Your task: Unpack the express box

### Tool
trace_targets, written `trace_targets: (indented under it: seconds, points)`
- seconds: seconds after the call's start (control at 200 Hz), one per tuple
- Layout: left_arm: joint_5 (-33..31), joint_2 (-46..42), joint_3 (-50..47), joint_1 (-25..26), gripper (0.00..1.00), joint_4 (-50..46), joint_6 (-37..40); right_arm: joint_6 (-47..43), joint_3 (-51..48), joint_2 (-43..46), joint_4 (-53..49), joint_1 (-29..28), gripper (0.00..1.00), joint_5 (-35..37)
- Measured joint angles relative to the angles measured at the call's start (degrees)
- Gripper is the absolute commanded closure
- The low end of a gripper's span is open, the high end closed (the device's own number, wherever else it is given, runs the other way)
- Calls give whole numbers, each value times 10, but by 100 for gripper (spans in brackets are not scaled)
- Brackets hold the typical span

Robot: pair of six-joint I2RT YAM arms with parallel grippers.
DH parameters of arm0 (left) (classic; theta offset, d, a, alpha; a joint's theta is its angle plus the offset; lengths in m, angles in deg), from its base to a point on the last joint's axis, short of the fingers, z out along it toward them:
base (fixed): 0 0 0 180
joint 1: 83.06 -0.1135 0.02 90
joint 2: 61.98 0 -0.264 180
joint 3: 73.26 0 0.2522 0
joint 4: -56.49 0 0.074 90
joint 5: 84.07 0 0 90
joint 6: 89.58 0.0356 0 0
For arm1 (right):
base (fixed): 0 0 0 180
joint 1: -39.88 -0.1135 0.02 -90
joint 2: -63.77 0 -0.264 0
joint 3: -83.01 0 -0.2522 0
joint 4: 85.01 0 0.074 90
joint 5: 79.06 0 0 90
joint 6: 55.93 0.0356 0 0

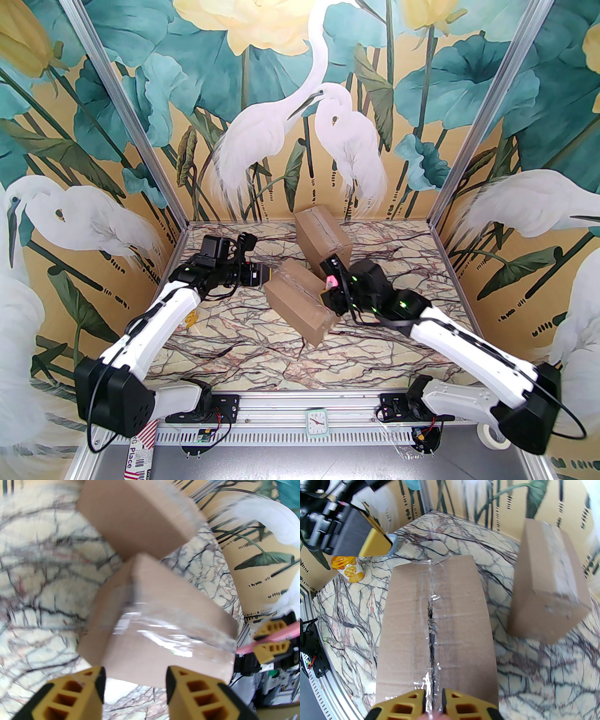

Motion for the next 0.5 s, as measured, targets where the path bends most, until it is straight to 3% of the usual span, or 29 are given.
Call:
trace_targets:
  seconds: [0.065, 0.18, 0.335, 0.5]
  points:
    - [-2, -19, 0, 4, 19, -1, 20, -13, 26, -31, 1, 4, 100, -12]
    - [-8, -43, 1, 22, 7, -3, 79, -24, 44, -52, 1, 9, 100, -22]
    - [-26, -22, 28, 45, 3, -9, 141, -24, 33, -33, 5, 11, 100, -22]
    - [-51, 80, 102, 57, 3, -3, 161, -18, 18, -16, 6, 11, 100, -22]
